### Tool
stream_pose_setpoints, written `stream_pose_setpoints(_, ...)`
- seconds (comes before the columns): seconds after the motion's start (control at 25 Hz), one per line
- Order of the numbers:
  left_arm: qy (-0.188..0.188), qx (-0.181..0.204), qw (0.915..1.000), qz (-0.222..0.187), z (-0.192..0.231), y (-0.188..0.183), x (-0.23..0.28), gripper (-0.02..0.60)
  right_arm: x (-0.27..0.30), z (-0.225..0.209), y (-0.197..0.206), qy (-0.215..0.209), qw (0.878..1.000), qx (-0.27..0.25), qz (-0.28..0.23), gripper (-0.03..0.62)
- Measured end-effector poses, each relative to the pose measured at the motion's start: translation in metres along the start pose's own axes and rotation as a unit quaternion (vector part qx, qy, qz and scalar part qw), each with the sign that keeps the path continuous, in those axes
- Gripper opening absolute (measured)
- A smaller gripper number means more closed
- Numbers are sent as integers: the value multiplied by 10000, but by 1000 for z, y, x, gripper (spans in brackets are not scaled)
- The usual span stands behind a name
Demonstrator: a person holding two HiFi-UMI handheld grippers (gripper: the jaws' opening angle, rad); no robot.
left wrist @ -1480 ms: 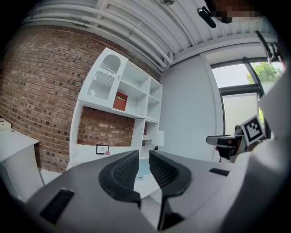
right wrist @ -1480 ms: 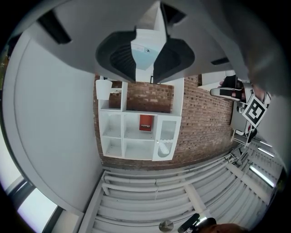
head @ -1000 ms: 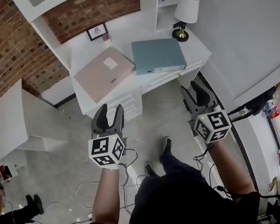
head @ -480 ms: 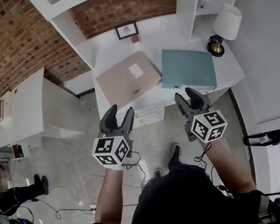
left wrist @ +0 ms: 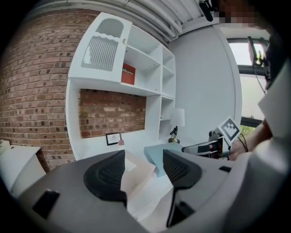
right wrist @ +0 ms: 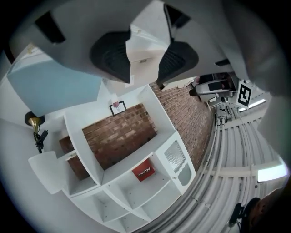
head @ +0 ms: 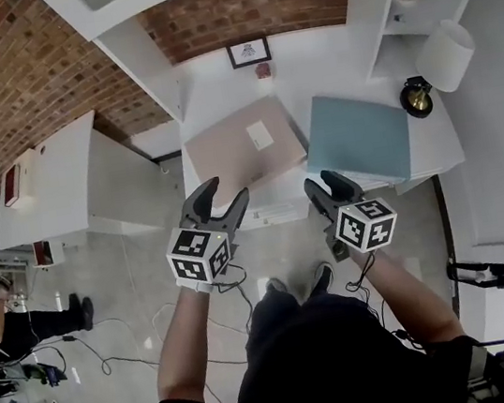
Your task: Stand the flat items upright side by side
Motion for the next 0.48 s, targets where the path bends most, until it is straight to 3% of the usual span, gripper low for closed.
stream_pose_setpoints(0.24,75,62,9997,223,47,-3,21,249,27,3,10,-55,9995,131,285,192)
stream_pose_setpoints(0.48,-244,-895,9955,204,134,20,41,252,72,-17,1,455,9983,42,348,205)
Point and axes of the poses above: the fingertips, and each gripper's own axes: x forward along the fingers, z to its left, y out of its underside, the point moved 1 cm from there along -x, backward along the fingers, and after that the axes turned 7 degrees about -x, right-handed, at the moved point
